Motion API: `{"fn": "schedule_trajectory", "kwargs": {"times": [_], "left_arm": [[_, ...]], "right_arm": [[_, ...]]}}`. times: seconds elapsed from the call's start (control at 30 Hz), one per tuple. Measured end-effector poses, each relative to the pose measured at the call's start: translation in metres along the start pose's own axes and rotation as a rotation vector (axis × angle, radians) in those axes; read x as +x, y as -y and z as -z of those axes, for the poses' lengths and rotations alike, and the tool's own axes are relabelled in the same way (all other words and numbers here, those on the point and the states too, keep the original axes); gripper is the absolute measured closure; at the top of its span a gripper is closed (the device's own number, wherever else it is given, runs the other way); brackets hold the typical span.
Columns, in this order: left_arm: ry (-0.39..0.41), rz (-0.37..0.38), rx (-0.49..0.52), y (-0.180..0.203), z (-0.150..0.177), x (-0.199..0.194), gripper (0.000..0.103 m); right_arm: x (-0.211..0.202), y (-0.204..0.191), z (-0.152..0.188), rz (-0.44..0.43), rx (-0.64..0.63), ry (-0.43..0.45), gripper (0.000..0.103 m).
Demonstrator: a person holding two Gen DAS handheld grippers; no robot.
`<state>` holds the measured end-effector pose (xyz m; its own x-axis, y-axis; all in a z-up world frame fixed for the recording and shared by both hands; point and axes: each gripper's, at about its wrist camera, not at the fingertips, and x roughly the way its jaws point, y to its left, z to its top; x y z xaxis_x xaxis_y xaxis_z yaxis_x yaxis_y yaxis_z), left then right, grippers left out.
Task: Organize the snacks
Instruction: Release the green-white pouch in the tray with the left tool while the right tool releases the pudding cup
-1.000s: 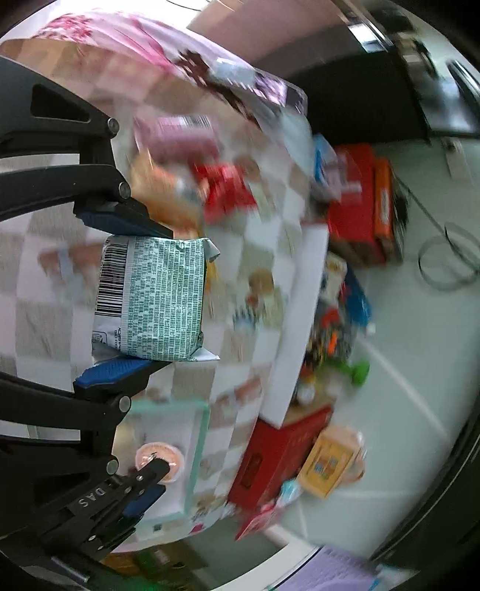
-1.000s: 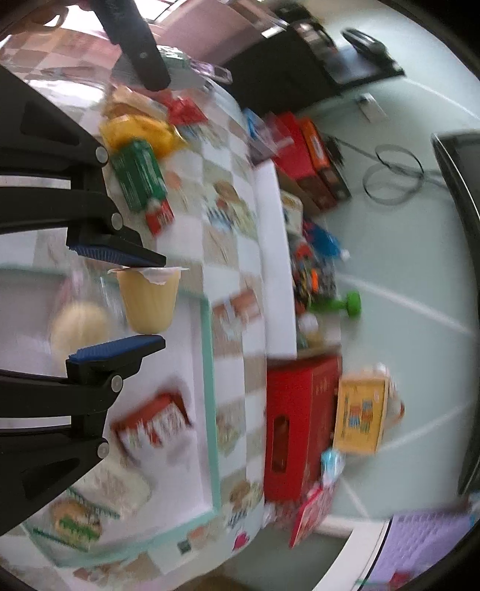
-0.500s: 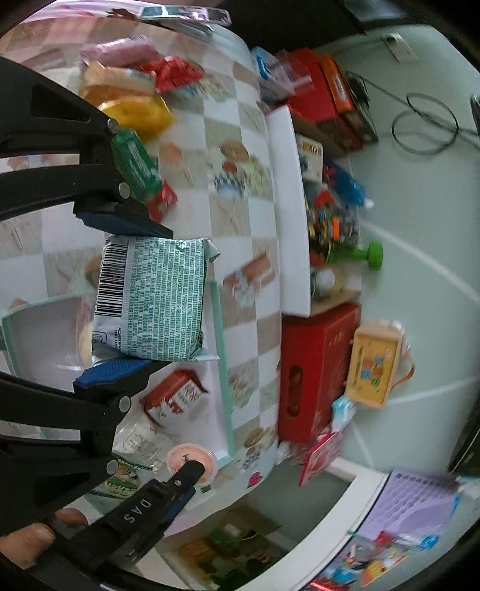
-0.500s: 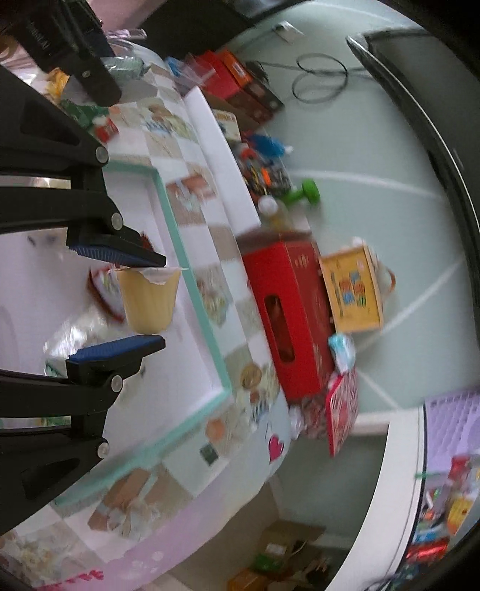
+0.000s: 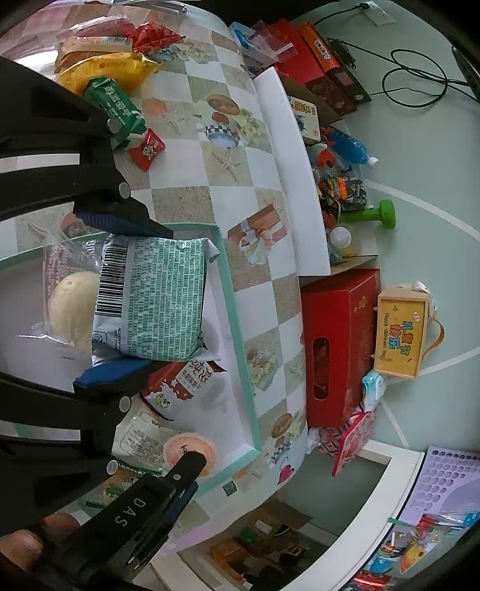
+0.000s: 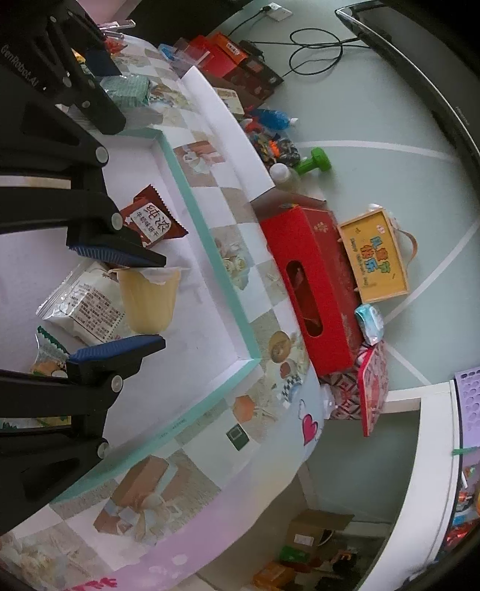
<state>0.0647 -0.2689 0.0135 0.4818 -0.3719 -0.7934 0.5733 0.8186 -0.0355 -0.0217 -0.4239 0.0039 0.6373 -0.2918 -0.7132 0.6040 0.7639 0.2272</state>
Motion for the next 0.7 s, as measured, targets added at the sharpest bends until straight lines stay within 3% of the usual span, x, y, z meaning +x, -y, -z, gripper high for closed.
{"fn": "schedule_trajectory", "kwargs": {"times": [0.53, 0.7], "left_arm": [[-0.005, -0.024, -0.019, -0.008, -0.001, -0.002, 0.037], [-0.013, -0.028, -0.029, -0.010, -0.002, -0.003, 0.024]], "right_arm": [[0.007, -0.004, 0.003, 0.022, -0.013, -0.028, 0.064], [0.008, -0.005, 0.004, 0.040, -0.014, -0.034, 0.063]]}}
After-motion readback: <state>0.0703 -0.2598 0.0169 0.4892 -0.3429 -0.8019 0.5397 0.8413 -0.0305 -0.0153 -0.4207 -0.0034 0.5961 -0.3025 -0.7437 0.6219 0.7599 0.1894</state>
